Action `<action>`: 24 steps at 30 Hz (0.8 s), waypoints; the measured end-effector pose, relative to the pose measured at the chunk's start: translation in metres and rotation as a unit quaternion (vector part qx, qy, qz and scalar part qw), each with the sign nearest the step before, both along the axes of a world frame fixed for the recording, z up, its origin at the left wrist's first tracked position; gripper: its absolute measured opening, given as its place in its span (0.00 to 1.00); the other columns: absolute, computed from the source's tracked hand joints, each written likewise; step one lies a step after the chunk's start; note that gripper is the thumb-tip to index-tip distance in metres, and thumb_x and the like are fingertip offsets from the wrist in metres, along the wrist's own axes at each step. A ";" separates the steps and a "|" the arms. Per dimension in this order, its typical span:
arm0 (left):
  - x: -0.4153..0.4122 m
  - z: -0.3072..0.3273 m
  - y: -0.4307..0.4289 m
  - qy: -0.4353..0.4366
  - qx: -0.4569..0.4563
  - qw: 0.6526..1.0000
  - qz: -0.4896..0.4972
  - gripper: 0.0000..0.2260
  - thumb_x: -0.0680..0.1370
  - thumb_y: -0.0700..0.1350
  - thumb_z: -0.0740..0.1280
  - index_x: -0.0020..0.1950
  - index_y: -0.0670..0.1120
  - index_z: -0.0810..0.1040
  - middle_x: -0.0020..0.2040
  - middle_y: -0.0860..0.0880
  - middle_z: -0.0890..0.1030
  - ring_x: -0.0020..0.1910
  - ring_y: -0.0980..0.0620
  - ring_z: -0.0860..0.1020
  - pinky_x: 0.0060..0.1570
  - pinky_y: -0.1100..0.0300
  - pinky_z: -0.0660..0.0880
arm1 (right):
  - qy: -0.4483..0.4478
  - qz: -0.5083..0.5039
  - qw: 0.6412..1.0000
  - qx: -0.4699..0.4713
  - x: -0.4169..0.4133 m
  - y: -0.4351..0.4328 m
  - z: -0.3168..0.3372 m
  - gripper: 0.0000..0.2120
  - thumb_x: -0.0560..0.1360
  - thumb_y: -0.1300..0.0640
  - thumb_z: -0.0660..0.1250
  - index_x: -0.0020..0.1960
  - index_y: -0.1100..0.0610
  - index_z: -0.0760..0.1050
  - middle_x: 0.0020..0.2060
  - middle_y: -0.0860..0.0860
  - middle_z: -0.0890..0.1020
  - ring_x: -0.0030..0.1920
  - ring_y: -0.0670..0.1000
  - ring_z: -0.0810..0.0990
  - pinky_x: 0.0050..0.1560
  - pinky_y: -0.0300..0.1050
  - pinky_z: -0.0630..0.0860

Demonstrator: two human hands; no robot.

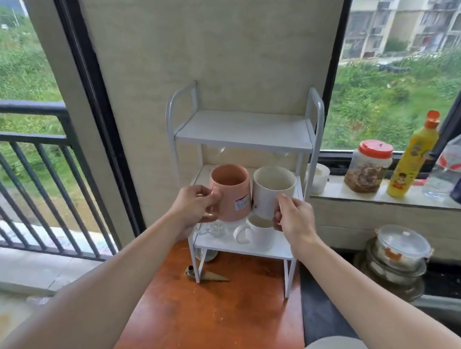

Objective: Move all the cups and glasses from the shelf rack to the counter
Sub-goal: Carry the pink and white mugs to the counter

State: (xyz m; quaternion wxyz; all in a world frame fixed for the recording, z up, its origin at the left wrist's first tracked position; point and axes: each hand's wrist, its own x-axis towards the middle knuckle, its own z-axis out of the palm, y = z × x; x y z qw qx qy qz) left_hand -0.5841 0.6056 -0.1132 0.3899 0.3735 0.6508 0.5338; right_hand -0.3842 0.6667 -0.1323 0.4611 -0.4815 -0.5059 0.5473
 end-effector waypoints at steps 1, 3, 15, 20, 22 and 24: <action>0.004 0.000 -0.004 -0.030 0.006 1.000 0.001 0.08 0.77 0.42 0.70 0.42 0.40 0.73 0.32 0.47 0.75 0.33 0.50 0.76 0.43 0.50 0.81 | 0.008 -0.003 1.000 0.002 0.005 -0.008 0.000 0.18 0.78 0.55 0.63 0.30 0.57 0.69 0.25 0.51 0.70 0.29 0.50 0.68 0.34 0.48 0.68; 0.008 -0.001 -0.013 -0.082 0.015 0.996 -0.003 0.08 0.78 0.42 0.68 0.41 0.41 0.72 0.28 0.48 0.73 0.30 0.51 0.74 0.43 0.50 0.80 | 0.011 -0.015 1.000 0.011 0.016 -0.026 -0.001 0.17 0.78 0.54 0.63 0.31 0.57 0.69 0.26 0.51 0.70 0.28 0.49 0.68 0.32 0.46 0.68; 0.105 -0.035 -0.072 -0.226 -0.046 0.951 -0.204 0.10 0.78 0.39 0.63 0.36 0.44 0.73 0.23 0.50 0.65 0.26 0.54 0.64 0.36 0.57 0.66 | 0.002 -0.135 0.990 -0.034 0.153 -0.162 -0.043 0.22 0.76 0.51 0.64 0.24 0.52 0.72 0.23 0.50 0.71 0.28 0.50 0.72 0.29 0.43 0.72; 0.199 -0.048 -0.090 -0.213 -0.090 0.922 -0.311 0.08 0.75 0.38 0.63 0.36 0.43 0.70 0.22 0.50 0.66 0.22 0.54 0.65 0.30 0.60 0.61 | 0.015 -0.191 0.980 -0.059 0.238 -0.232 -0.050 0.20 0.76 0.54 0.63 0.25 0.54 0.68 0.21 0.51 0.67 0.26 0.53 0.69 0.28 0.42 0.68; 0.237 -0.053 -0.100 -0.200 -0.108 0.912 -0.341 0.06 0.75 0.38 0.63 0.37 0.42 0.72 0.23 0.49 0.67 0.23 0.53 0.65 0.30 0.60 0.66 | 0.016 -0.227 0.971 -0.072 0.272 -0.261 -0.053 0.19 0.76 0.54 0.63 0.27 0.55 0.68 0.21 0.51 0.67 0.27 0.53 0.70 0.30 0.43 0.69; 0.281 -0.059 -0.113 -0.195 -0.129 0.896 -0.377 0.06 0.75 0.38 0.61 0.38 0.43 0.74 0.24 0.48 0.67 0.23 0.53 0.67 0.33 0.59 0.67 | 0.018 -0.266 0.960 -0.084 0.307 -0.295 -0.056 0.19 0.77 0.54 0.62 0.28 0.55 0.67 0.21 0.51 0.67 0.27 0.53 0.70 0.32 0.45 0.69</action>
